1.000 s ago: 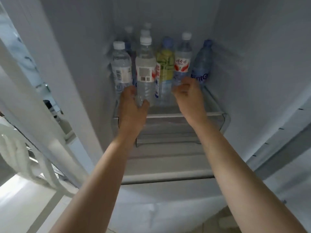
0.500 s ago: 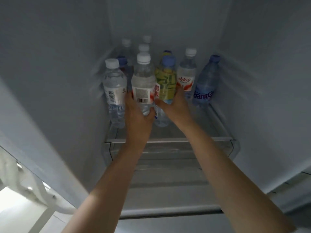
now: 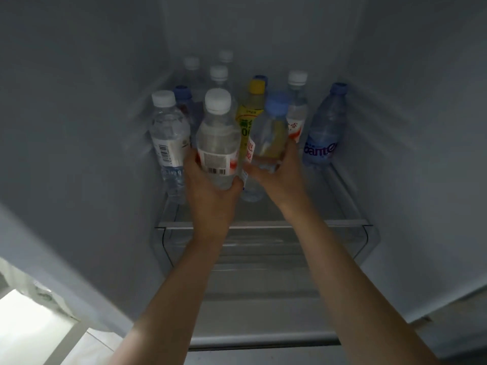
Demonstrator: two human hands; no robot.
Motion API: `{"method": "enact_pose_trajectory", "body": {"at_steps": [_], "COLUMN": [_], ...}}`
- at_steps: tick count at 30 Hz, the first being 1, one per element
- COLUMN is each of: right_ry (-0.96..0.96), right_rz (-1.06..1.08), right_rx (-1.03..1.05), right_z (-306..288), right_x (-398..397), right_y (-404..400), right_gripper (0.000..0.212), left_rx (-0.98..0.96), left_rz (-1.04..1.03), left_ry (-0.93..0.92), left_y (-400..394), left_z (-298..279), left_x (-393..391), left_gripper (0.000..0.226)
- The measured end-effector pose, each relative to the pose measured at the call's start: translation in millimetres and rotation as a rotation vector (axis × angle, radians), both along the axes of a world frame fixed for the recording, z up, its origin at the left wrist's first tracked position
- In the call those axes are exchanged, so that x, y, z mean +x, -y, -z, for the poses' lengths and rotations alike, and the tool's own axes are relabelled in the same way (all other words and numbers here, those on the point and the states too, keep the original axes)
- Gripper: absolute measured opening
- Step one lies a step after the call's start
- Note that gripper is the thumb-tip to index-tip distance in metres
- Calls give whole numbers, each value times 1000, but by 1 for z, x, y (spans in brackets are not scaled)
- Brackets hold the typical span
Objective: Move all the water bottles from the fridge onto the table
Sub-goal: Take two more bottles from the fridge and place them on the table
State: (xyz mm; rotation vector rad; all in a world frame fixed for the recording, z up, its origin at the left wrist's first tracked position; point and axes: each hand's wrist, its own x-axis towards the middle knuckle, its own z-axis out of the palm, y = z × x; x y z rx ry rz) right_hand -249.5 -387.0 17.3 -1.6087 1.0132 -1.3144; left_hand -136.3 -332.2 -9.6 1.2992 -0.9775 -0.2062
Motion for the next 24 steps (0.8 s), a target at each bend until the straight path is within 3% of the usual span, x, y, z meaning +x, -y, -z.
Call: {"method": "enact_pose_trajectory", "body": {"at_steps": [9,15,24], "right_ry": [265,246,148], "right_rz": [144,190,413], "right_rx": [-50,-130,-75], "right_z": [16,2,33], "right_x": [-23,-44,-51], "right_y": [-43,-110,-261], "right_gripper": [67,58,46], "left_rx": [-50,-21,147], "left_rz": [-33,63,398], "left_ry": [10,-174,-173], "left_y": [-37,-87,-205], "left_z": [16,-7,15], "left_x": [-11,-17,-15], "left_gripper": [80,82,64]}}
